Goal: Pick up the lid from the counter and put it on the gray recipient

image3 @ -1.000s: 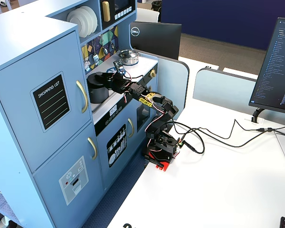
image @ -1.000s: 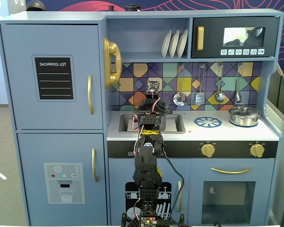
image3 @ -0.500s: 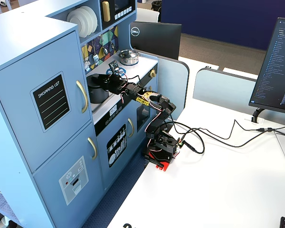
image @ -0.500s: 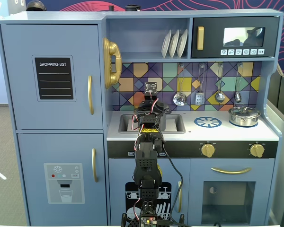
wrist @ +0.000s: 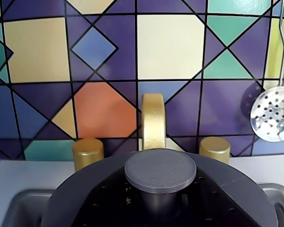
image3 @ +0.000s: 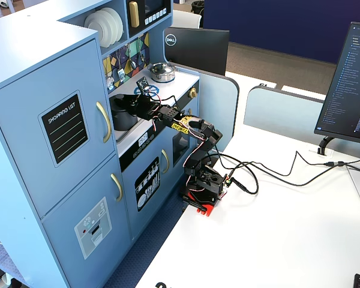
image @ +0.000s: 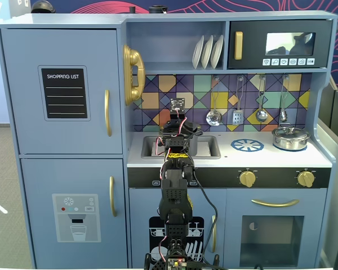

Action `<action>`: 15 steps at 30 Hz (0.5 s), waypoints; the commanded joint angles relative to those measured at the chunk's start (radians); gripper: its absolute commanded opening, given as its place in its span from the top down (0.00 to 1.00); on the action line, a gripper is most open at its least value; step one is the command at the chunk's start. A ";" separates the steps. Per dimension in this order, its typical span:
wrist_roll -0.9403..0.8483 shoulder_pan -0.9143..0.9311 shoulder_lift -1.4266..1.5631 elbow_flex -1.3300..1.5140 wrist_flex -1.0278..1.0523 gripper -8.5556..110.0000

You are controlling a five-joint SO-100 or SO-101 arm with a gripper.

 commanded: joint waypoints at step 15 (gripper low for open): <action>-0.054 0.035 0.031 0.006 -0.029 0.93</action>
